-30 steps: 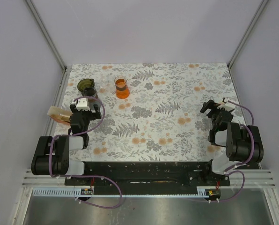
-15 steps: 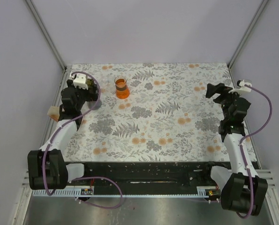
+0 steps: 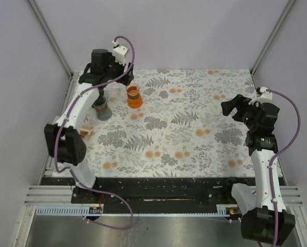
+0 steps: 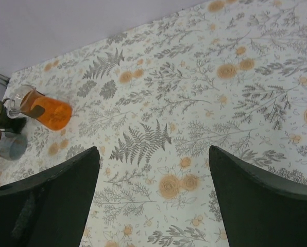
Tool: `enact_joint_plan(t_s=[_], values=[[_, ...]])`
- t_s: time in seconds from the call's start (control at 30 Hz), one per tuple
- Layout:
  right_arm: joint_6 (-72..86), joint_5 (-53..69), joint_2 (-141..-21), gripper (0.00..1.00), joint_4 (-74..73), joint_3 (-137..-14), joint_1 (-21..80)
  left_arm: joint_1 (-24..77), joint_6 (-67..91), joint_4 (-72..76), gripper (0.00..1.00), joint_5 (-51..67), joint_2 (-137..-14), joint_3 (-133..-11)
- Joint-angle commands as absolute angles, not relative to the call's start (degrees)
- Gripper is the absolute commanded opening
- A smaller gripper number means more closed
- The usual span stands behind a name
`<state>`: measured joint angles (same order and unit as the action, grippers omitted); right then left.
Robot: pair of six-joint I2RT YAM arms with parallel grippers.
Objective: Place the coffee filter in the dripper
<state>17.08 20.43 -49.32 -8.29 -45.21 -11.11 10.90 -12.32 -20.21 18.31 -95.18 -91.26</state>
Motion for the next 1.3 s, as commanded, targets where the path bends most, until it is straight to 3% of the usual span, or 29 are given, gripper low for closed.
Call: enact_joint_plan(t_s=[0.0,0.17,0.43,0.73,1.0,1.27], values=[[15.4,21.6,-49.3,0.95,-11.3,-44.3,-10.8,11.8,-12.5,-39.0,0.78,12.1,-109.2,-108.1],[15.5,22.0,-50.4,0.95,-10.5,-43.5,-10.8,12.7,-13.5,-41.8,0.77,8.1,-118.2,-120.0],[15.6,21.8,-51.3,0.93,-9.7,-43.2,-10.8,13.3,-16.3,-41.8,0.66,5.9,-123.4,-120.7],[15.5,21.2,-50.6,0.93,-9.4,-42.9,-10.8,14.3,-17.1,-41.8,0.40,6.4,-126.0,-120.1],[15.5,21.4,-50.6,0.93,-9.5,-42.7,-10.9,16.1,-18.2,-42.0,0.00,8.6,-121.6,-114.1],[15.6,21.3,-50.4,0.91,-9.6,-42.7,-10.8,17.9,-15.1,-48.2,0.00,18.5,-111.6,-104.3]])
